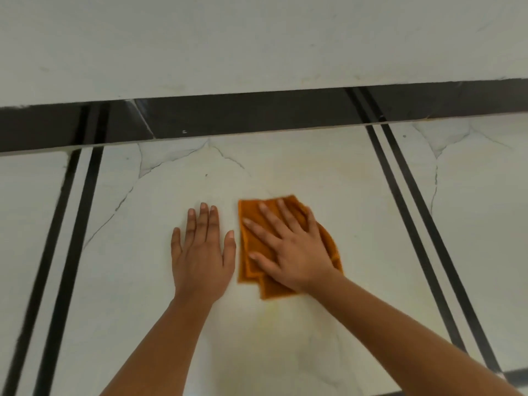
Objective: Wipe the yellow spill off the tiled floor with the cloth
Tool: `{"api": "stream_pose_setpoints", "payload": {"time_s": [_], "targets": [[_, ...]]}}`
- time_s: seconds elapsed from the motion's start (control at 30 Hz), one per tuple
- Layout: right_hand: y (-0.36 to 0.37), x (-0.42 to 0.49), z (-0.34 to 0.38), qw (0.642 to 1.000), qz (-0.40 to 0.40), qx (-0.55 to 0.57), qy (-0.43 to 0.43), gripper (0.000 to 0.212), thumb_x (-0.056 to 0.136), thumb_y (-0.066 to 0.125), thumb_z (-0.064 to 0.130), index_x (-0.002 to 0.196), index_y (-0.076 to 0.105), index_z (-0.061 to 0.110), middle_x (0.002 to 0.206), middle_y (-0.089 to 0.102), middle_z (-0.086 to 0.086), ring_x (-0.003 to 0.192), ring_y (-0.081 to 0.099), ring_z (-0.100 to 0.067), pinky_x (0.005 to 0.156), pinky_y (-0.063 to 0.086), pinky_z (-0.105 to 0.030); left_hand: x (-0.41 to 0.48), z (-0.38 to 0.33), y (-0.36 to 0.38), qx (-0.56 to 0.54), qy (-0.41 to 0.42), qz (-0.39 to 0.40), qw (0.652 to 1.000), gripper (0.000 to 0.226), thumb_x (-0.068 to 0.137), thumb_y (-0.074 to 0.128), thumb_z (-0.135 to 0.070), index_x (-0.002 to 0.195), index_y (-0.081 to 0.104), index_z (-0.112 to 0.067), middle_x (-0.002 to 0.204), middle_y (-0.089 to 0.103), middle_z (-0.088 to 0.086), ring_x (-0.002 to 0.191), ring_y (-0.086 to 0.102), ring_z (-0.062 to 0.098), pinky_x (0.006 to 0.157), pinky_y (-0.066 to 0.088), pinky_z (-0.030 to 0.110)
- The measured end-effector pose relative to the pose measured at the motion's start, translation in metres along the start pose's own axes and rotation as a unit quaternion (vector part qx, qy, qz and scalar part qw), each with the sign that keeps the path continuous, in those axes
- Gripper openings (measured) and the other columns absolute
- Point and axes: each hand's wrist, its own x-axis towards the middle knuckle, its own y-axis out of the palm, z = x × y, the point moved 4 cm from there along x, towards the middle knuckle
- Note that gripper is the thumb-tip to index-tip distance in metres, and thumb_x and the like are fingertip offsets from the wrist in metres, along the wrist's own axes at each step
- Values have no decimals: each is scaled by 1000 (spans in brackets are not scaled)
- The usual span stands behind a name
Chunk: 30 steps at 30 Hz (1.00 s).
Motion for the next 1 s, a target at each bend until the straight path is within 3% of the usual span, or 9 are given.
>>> {"api": "stream_pose_setpoints", "payload": {"time_s": [0.07,0.2,0.3,0.4,0.57,0.7,0.77,0.9,1.0], "targets": [[-1,-24,-19,1000,-5,-14,7,60,88,18,68,144,8,50,158,8,9,146,3,-24,112,1,-57,-9,5,1,0,7,6,1000,78,82,-7,-52,148,11,-15,156,10,3,144,3,19,114,1,40],[-5,27,-27,979,-5,32,202,60,89,15,67,144,2,49,159,-3,7,145,-7,-26,111,-8,-58,-25,4,7,0,16,4,1000,71,88,2,-49,147,18,-13,155,17,5,144,10,22,113,8,44],[0,6,16,995,-13,26,100,61,89,17,66,145,3,48,159,0,4,145,-5,-27,111,-6,-60,-32,8,5,1,8,-1,1000,72,87,2,-49,148,17,-14,155,16,5,144,9,23,113,7,44],[5,-60,0,1000,-2,-8,2,61,86,23,68,144,15,50,157,16,6,145,10,-26,111,5,-59,-46,8,6,8,15,8,1000,71,88,3,-49,147,18,-13,155,17,5,144,10,23,113,9,45],[-3,-7,-25,976,-11,34,216,61,87,18,68,144,6,49,159,2,4,145,-3,-27,109,-6,-60,-64,6,11,6,12,10,1000,65,91,10,-45,146,23,-12,153,23,8,142,17,26,112,13,47],[11,-68,32,999,-4,13,40,62,88,18,68,145,9,48,159,5,4,146,-1,-27,110,0,-64,-78,11,13,26,17,7,999,63,92,16,-43,146,26,-12,152,26,9,141,21,28,110,17,49],[14,-95,16,1000,3,1,3,61,87,20,69,144,14,49,158,12,6,146,5,-25,110,4,-63,-86,8,14,26,17,11,999,62,93,17,-43,146,26,-12,152,26,10,141,21,29,110,17,49],[2,-39,-14,983,-23,32,181,60,87,24,68,144,12,50,159,6,6,146,1,-25,110,-4,-60,-95,-13,16,23,40,11,999,60,92,21,-39,145,29,-12,150,30,10,140,23,29,109,19,50],[7,-53,7,992,-14,23,124,62,88,19,67,145,5,48,159,0,5,145,-5,-26,110,-7,-61,-95,-22,18,19,29,12,999,61,92,18,-41,146,26,-13,152,26,8,141,19,26,111,14,47]]}}
